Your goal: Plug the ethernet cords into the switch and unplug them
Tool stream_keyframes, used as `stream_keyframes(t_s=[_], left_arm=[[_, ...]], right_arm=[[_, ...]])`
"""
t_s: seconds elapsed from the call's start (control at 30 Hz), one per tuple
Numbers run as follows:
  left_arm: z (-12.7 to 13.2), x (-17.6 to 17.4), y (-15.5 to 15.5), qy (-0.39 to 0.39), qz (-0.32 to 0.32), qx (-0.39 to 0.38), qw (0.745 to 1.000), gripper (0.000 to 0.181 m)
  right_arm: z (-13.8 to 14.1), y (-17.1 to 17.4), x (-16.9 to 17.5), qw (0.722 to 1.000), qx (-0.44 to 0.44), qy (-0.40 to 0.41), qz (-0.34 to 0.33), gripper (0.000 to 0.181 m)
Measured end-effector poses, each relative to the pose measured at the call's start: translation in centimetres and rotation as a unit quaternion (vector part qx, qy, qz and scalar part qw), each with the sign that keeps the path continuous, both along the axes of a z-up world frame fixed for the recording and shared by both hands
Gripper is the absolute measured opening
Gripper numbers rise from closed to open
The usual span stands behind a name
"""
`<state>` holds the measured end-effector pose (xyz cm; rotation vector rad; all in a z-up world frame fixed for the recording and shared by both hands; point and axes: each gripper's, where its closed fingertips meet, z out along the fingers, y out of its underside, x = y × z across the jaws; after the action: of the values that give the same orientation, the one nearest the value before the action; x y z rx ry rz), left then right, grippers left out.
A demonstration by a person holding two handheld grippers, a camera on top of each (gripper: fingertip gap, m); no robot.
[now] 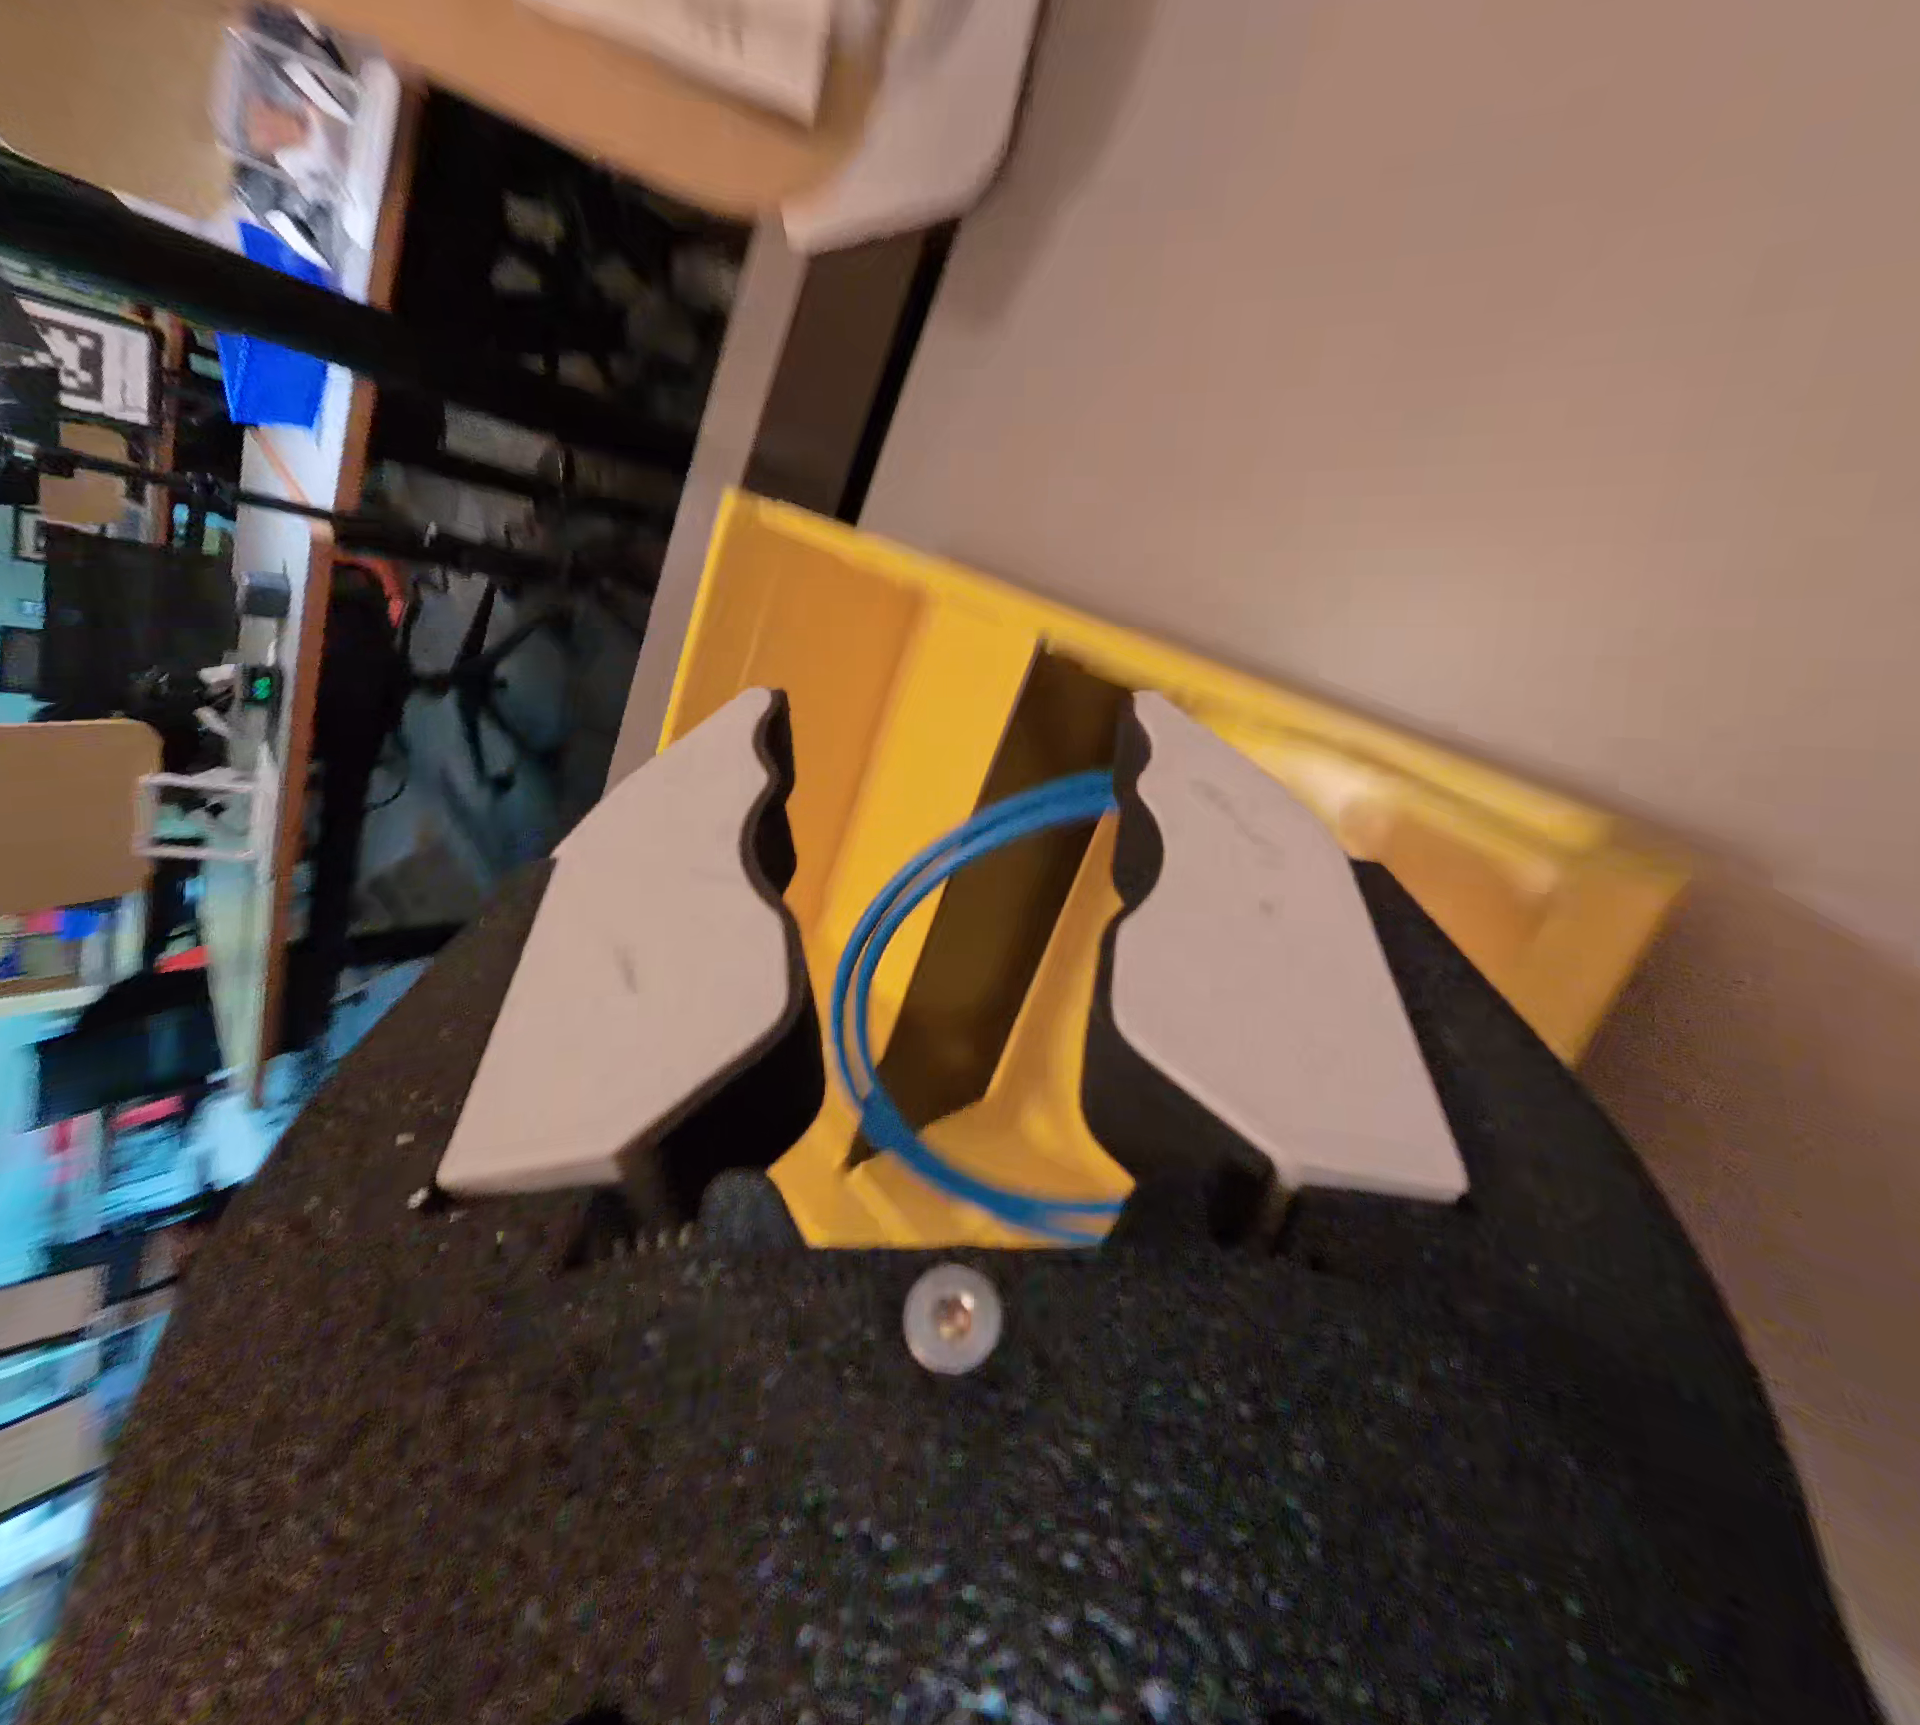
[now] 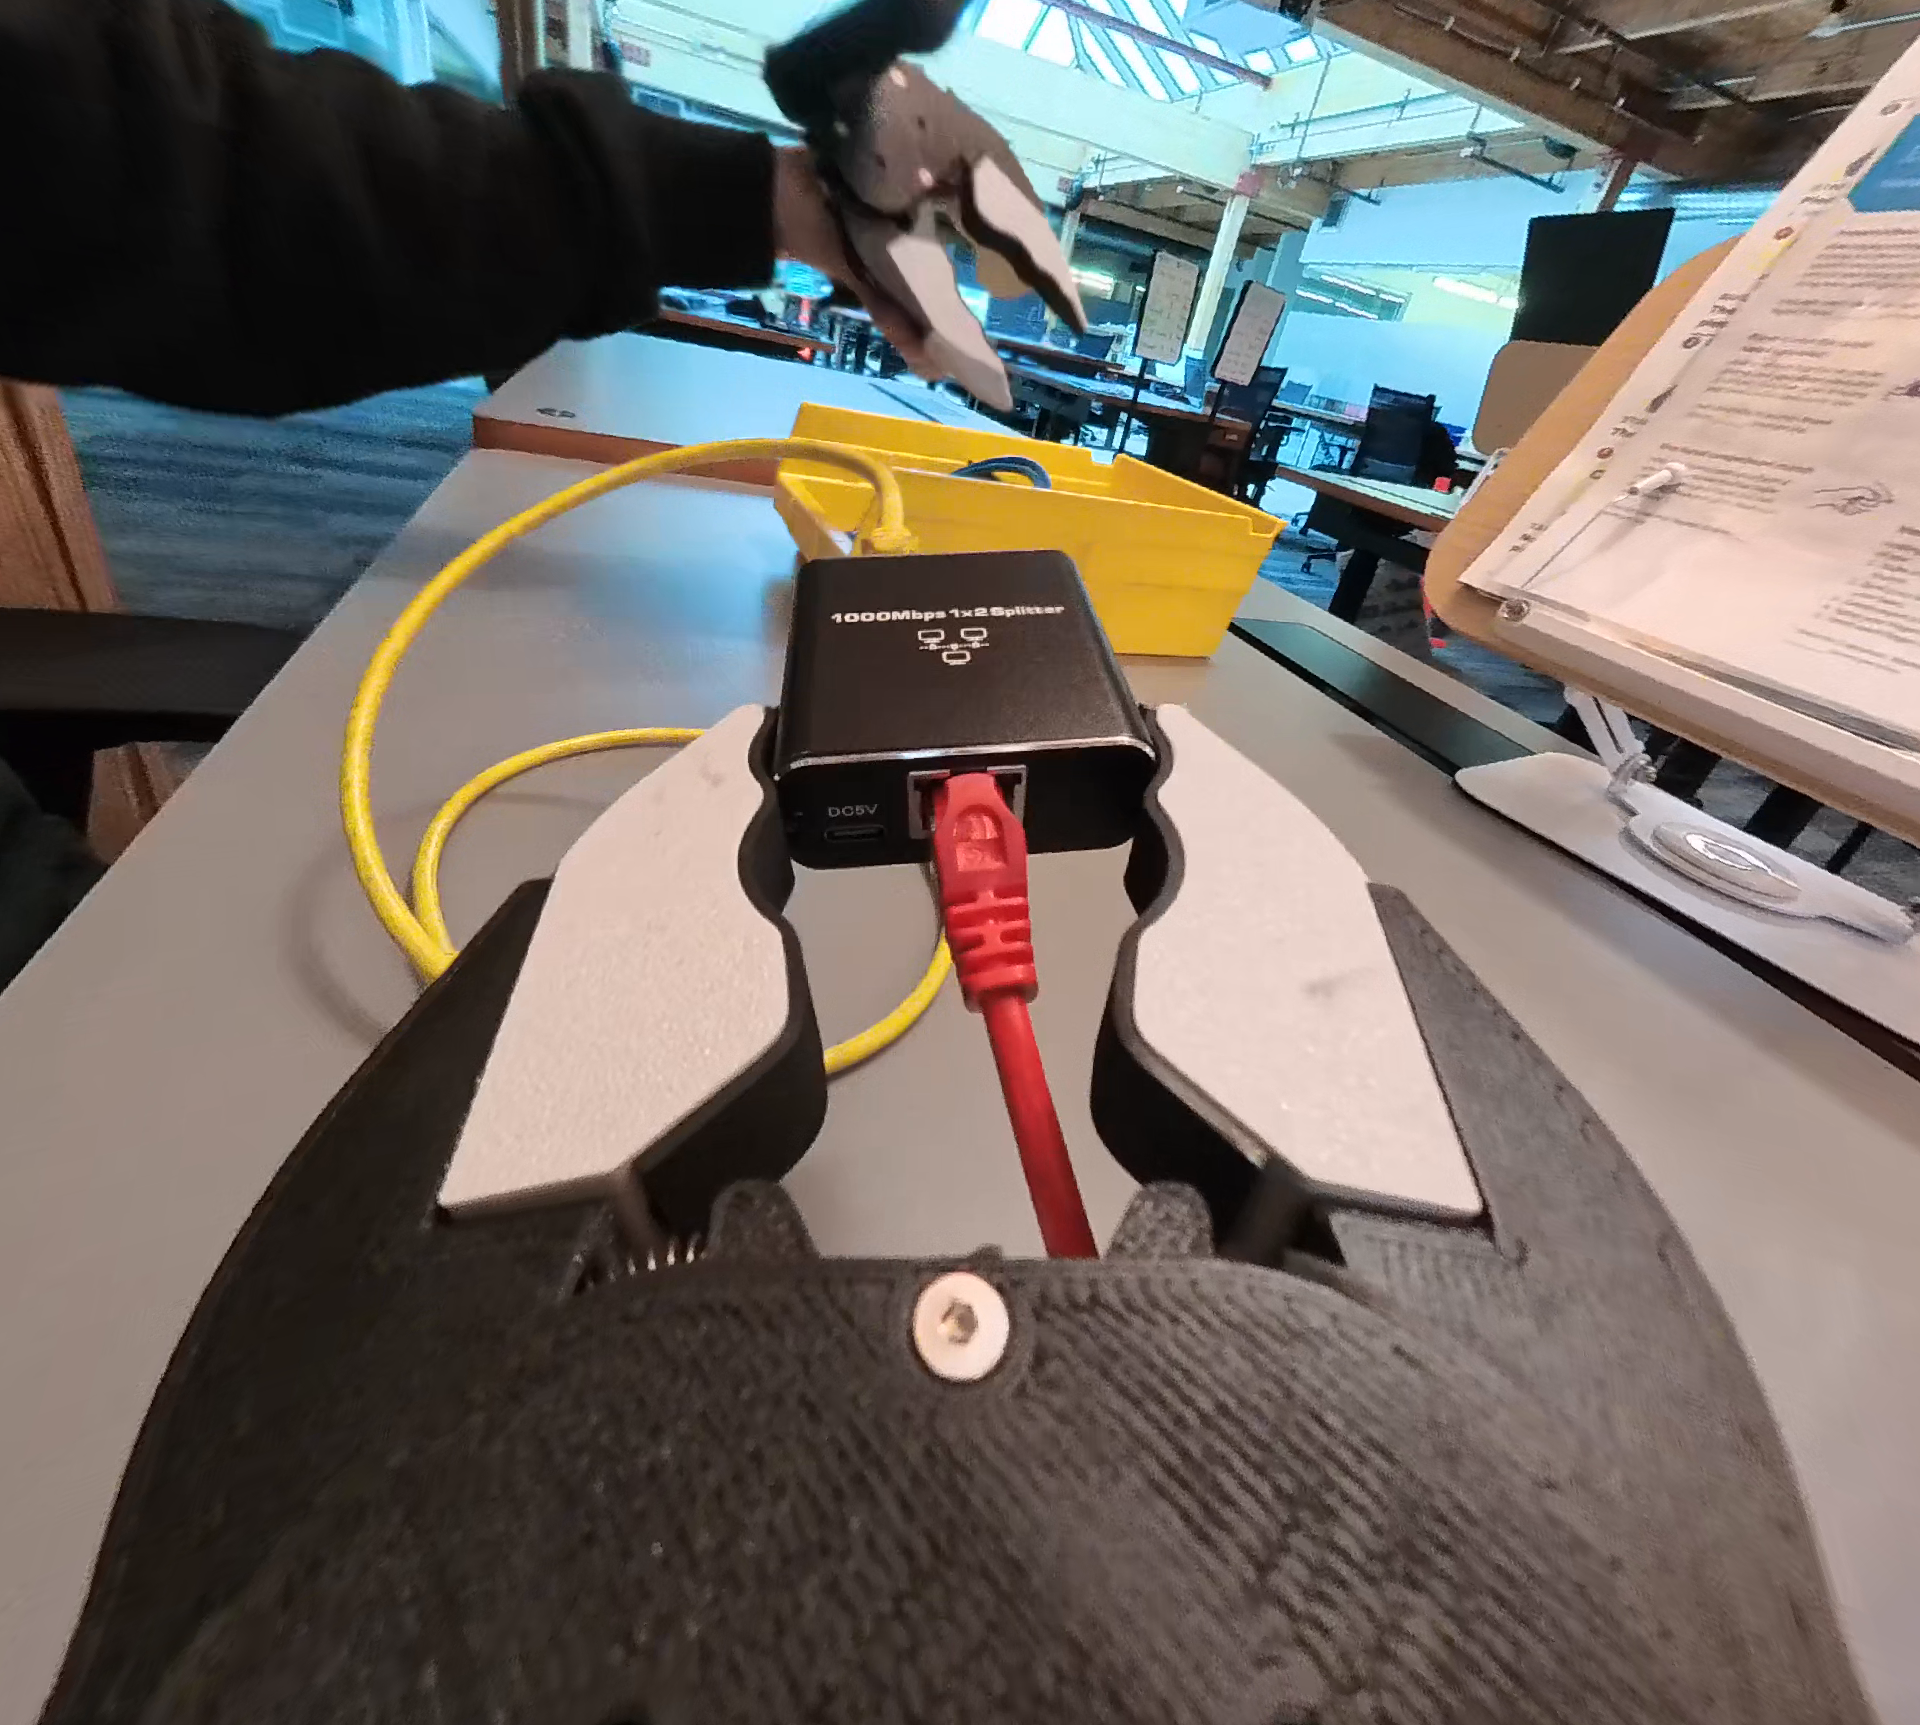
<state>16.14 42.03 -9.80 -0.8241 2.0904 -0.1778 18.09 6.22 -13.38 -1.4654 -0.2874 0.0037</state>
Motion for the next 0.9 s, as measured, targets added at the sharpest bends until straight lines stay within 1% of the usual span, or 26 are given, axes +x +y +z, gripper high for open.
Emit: stream_keyframes(t_s=[0.03, 0.1, 0.23, 0.27, 0.33, 0.43, 0.5, 0.57, 0.63, 0.7, 0.77, 0.83, 0.87, 0.9], left_arm=[[-0.9, 0.1, 1.5, 0.023, 0.001, 0.038, 0.999, 0.059], [-3.2, 0.3, 3.8, 0.067, -0.004, 0.094, 0.993, 0.058], [-7.4, 0.8, 6.7, 0.132, 0.003, 0.152, 0.98, 0.051], [-7.8, 1.1, 7.2, 0.133, 0.008, 0.165, 0.977, 0.048], [-8.1, 1.4, 7.7, 0.131, 0.017, 0.173, 0.976, 0.023], [-7.2, 1.2, 7.9, 0.125, 0.029, 0.157, 0.979, 0.02], [-5.2, 0.8, 8.9, 0.107, 0.05, 0.172, 0.978, 0.017], [-2.6, 0.0, 9.9, 0.094, 0.09, 0.156, 0.979, 0.014], [0.7, -0.5, 10.1, 0.059, 0.128, 0.116, 0.983, 0.013], [5.2, -0.8, 9.6, -0.002, 0.164, 0.059, 0.985, 0.012], [10.0, -0.9, 7.9, -0.068, 0.182, -0.005, 0.981, 0.011], [14.4, -1.0, 5.2, -0.122, 0.182, -0.072, 0.973, 0.01], [15.9, -1.0, 3.6, -0.132, 0.181, -0.108, 0.969, 0.01], [16.6, -0.9, 1.8, -0.128, 0.181, -0.147, 0.964, 0.01]], right_arm=[[0.0, 0.0, -0.1, 1.0, 0.001, 0.0, 0.003, 0.063], [0.1, 0.0, -0.1, 1.0, 0.003, 0.004, 0.007, 0.063], [0.4, -0.3, 0.0, 1.0, 0.014, 0.013, 0.012, 0.063], [0.5, -0.4, 0.0, 1.0, 0.017, 0.015, 0.011, 0.063], [0.5, -0.5, 0.1, 1.0, 0.019, 0.018, 0.009, 0.063], [0.6, -0.7, 0.2, 1.0, 0.021, 0.015, 0.004, 0.063], [0.5, -0.7, 0.3, 1.0, 0.02, 0.014, 0.002, 0.063], [0.5, -0.8, 0.3, 1.0, 0.02, 0.012, 0.0, 0.063], [0.5, -0.8, 0.3, 1.0, 0.021, 0.013, -0.001, 0.063], [0.6, -0.9, 0.3, 1.0, 0.022, 0.014, 0.001, 0.063], [0.8, -0.9, 0.2, 1.0, 0.026, 0.016, 0.004, 0.063], [0.8, -0.9, 0.1, 0.999, 0.027, 0.018, 0.012, 0.063], [0.9, -1.0, 0.0, 0.999, 0.028, 0.016, 0.015, 0.063], [0.9, -1.0, -0.1, 0.999, 0.028, 0.015, 0.018, 0.063]])
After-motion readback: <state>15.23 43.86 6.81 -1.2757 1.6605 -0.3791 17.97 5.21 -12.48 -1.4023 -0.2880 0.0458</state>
